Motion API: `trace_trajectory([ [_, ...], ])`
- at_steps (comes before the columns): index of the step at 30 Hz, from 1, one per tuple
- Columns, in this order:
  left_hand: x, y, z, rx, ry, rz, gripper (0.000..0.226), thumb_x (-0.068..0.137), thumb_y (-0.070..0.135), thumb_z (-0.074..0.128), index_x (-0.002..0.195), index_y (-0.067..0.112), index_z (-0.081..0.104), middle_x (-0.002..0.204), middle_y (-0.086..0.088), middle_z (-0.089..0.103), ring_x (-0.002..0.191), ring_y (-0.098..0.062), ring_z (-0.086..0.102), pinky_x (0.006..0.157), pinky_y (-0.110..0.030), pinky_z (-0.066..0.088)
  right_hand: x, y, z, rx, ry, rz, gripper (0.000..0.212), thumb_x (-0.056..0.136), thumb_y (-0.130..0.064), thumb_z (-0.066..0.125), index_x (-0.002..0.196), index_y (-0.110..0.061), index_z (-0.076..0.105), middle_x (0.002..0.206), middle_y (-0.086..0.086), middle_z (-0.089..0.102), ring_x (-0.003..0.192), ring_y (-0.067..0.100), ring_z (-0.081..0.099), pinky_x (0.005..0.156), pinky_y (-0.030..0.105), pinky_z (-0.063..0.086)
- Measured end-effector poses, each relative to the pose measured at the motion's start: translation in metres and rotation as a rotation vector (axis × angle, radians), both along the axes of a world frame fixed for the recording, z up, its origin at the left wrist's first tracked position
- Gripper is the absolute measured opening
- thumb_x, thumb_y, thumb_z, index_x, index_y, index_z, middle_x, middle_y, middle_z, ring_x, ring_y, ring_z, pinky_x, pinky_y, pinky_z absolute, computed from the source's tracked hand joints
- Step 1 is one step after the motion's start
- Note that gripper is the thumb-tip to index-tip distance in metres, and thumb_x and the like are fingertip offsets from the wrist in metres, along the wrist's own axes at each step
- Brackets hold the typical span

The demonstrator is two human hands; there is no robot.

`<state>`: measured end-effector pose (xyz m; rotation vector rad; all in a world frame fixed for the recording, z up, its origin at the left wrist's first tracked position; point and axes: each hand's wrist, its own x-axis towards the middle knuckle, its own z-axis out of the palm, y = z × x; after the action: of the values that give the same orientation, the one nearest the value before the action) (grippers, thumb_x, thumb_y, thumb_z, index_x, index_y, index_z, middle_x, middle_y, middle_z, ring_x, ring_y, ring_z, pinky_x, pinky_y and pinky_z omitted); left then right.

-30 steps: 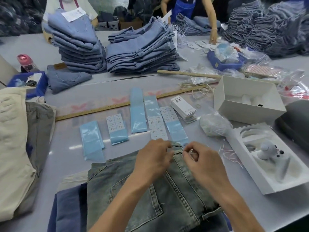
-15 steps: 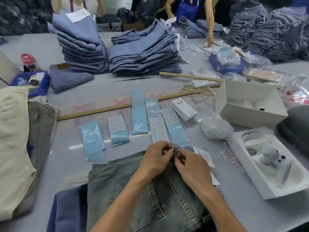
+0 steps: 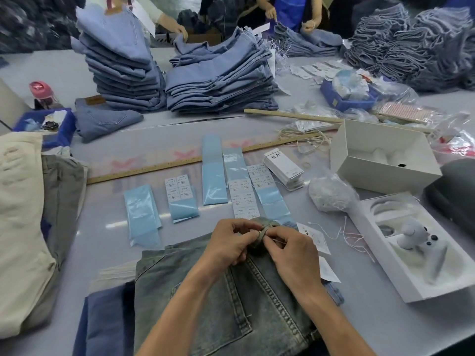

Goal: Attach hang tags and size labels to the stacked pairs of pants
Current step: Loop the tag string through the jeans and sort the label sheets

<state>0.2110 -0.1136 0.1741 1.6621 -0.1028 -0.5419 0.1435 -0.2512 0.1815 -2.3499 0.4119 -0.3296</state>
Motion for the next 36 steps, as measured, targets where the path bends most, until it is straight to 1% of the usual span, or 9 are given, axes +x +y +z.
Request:
trace_trajectory([
  [6, 0.001, 0.000, -0.002, 0.104, -0.064, -0.016, 0.006, 0.100, 0.013, 0.063, 0.095, 0.014, 0.067, 0.064, -0.011, 0.064, 0.042, -0.016, 0.054, 0.036, -0.024, 0.039, -0.001, 0.000, 0.006, -0.018, -0.003, 0.074, 0.008, 0.087, -0.024, 0.075, 0.091, -0.030, 0.078, 0.086, -0.015, 0.074, 0.079, 0.006, 0.064, 0.075, 0.034, 0.055],
  [10, 0.002, 0.003, 0.004, -0.128, -0.020, 0.171, 0.005, 0.104, 0.014, 0.056, 0.101, 0.011, 0.058, 0.087, -0.008, 0.073, 0.057, -0.021, 0.065, 0.034, -0.024, 0.041, -0.010, -0.004, 0.013, -0.180, -0.267, 0.066, 0.024, 0.087, -0.011, 0.077, 0.108, -0.021, 0.074, 0.101, -0.009, 0.070, 0.095, 0.006, 0.056, 0.087, 0.015, 0.045],
  [13, 0.012, 0.020, 0.012, -0.283, -0.012, 0.326, 0.007, 0.106, 0.012, 0.050, 0.102, 0.012, 0.056, 0.099, -0.008, 0.077, 0.066, -0.024, 0.070, 0.037, -0.022, 0.043, -0.016, -0.020, 0.016, -0.165, -0.439, -0.001, 0.027, 0.090, -0.006, 0.071, 0.117, -0.012, 0.070, 0.117, -0.005, 0.065, 0.112, 0.014, 0.057, 0.100, 0.015, 0.041],
  [16, 0.024, 0.036, 0.020, -0.317, -0.083, 0.388, 0.008, 0.107, 0.012, 0.048, 0.106, 0.011, 0.056, 0.104, -0.007, 0.078, 0.078, -0.023, 0.074, 0.045, -0.023, 0.048, -0.014, -0.044, 0.014, 0.008, -0.292, -0.045, 0.029, 0.092, -0.008, 0.070, 0.118, -0.021, 0.068, 0.120, -0.021, 0.058, 0.119, 0.015, 0.056, 0.102, 0.010, 0.036],
  [18, 0.031, 0.039, 0.024, -0.320, -0.124, 0.407, 0.009, 0.108, 0.013, 0.047, 0.108, 0.011, 0.056, 0.103, -0.007, 0.078, 0.084, -0.022, 0.074, 0.053, -0.024, 0.051, -0.014, -0.052, 0.011, 0.078, -0.088, 0.043, 0.030, 0.095, -0.017, 0.069, 0.122, -0.029, 0.066, 0.124, -0.023, 0.057, 0.123, 0.011, 0.053, 0.106, 0.024, 0.042],
  [22, 0.040, 0.029, 0.029, -0.329, -0.116, 0.410, 0.011, 0.108, 0.016, 0.047, 0.109, 0.010, 0.056, 0.100, -0.006, 0.079, 0.094, -0.023, 0.074, 0.080, -0.038, 0.057, -0.017, -0.044, 0.003, -0.032, 0.195, 0.251, 0.041, 0.097, -0.030, 0.065, 0.137, -0.036, 0.057, 0.137, -0.017, 0.057, 0.131, 0.007, 0.049, 0.109, 0.027, 0.039],
  [26, 0.036, 0.015, 0.028, -0.365, -0.047, 0.370, 0.009, 0.103, 0.013, 0.056, 0.107, 0.009, 0.063, 0.100, -0.008, 0.079, 0.096, -0.023, 0.075, 0.093, -0.046, 0.055, -0.017, -0.038, 0.008, -0.172, 0.190, 0.207, 0.043, 0.094, -0.041, 0.066, 0.137, -0.039, 0.057, 0.128, -0.014, 0.064, 0.119, 0.011, 0.056, 0.097, 0.031, 0.047],
  [30, 0.029, 0.009, 0.027, -0.383, -0.069, 0.340, 0.010, 0.094, 0.013, 0.070, 0.102, 0.009, 0.073, 0.100, -0.010, 0.079, 0.100, -0.023, 0.075, 0.094, -0.045, 0.055, -0.017, -0.030, 0.016, -0.346, 0.034, 0.218, 0.020, 0.093, -0.047, 0.065, 0.103, -0.033, 0.076, 0.101, -0.015, 0.070, 0.097, 0.013, 0.061, 0.079, 0.031, 0.048],
  [36, 0.032, 0.005, 0.032, -0.423, -0.144, 0.343, 0.008, 0.090, 0.012, 0.074, 0.094, 0.018, 0.079, 0.097, -0.011, 0.079, 0.096, -0.027, 0.076, 0.090, -0.042, 0.057, -0.002, -0.022, 0.008, -0.228, 0.068, 0.295, 0.015, 0.096, -0.027, 0.067, 0.110, -0.025, 0.071, 0.110, -0.013, 0.065, 0.105, 0.013, 0.058, 0.088, 0.028, 0.044],
])
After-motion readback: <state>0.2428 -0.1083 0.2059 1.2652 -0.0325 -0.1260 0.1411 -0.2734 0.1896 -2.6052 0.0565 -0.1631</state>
